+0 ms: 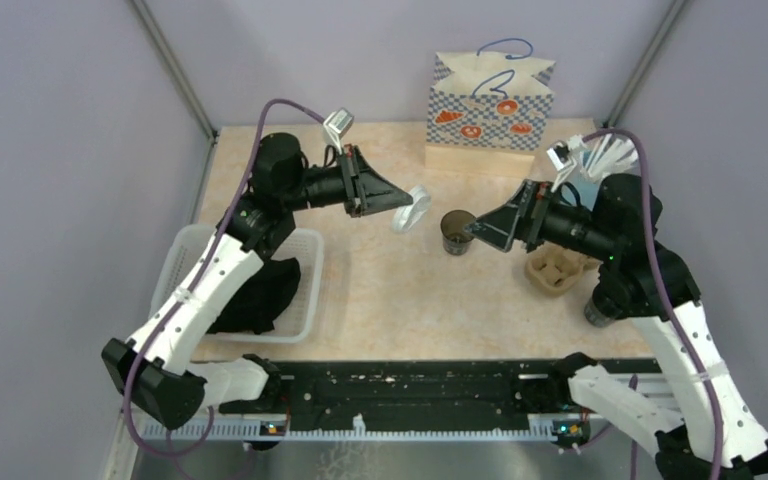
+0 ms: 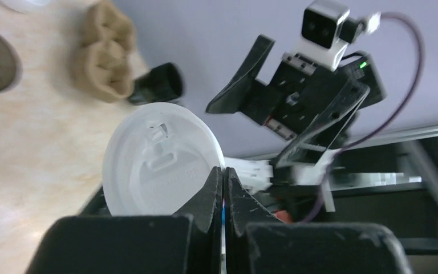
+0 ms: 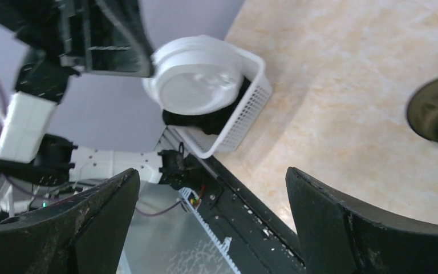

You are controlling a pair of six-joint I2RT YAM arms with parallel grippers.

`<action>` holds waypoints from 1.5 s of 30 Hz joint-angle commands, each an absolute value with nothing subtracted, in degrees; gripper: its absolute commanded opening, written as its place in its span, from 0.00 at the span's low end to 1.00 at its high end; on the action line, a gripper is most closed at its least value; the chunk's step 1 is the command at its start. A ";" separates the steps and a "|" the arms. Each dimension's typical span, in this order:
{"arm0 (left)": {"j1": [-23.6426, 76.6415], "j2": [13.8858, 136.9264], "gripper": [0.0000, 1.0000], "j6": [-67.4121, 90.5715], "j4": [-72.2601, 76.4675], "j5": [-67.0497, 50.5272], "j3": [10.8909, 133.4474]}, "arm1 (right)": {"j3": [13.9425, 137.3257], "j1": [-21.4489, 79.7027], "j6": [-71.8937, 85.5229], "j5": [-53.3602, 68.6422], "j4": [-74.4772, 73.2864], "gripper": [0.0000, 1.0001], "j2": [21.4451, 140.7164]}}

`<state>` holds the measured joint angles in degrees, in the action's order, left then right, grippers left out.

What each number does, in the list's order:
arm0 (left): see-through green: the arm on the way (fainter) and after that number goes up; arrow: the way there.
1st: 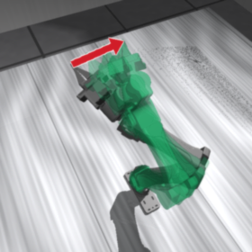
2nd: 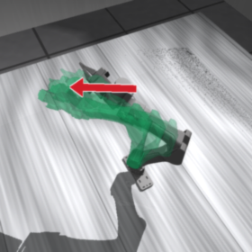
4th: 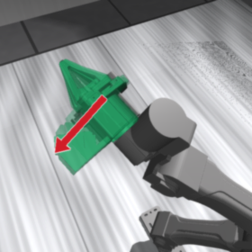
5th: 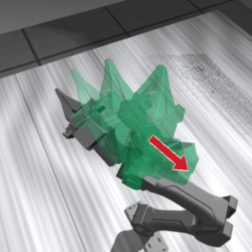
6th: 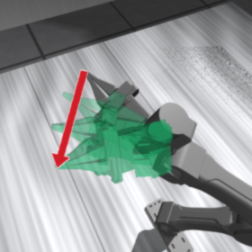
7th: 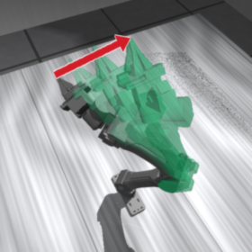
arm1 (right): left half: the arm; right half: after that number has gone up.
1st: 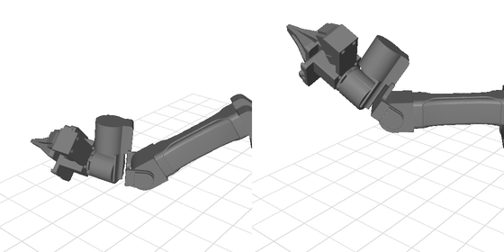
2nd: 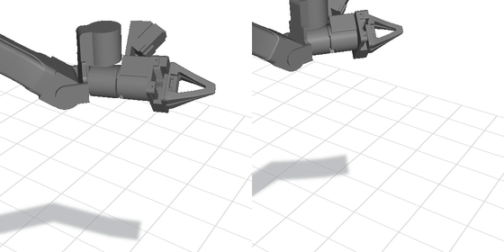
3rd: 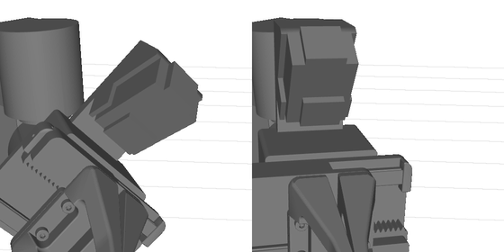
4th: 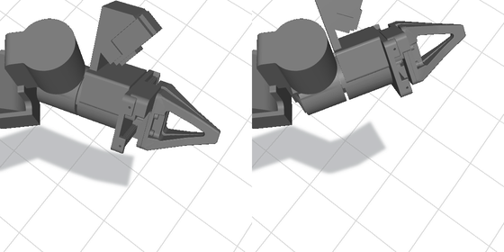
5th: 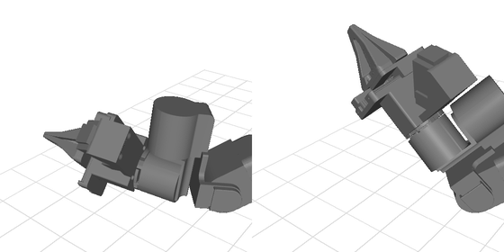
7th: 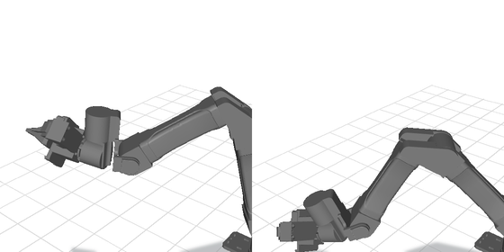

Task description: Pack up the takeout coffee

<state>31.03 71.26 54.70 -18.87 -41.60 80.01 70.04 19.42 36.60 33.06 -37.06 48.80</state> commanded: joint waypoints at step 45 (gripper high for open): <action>26.75 69.02 0.00 92.44 22.68 -45.92 59.59 | 74.99 45.79 44.20 3.73 -21.52 0.84 61.85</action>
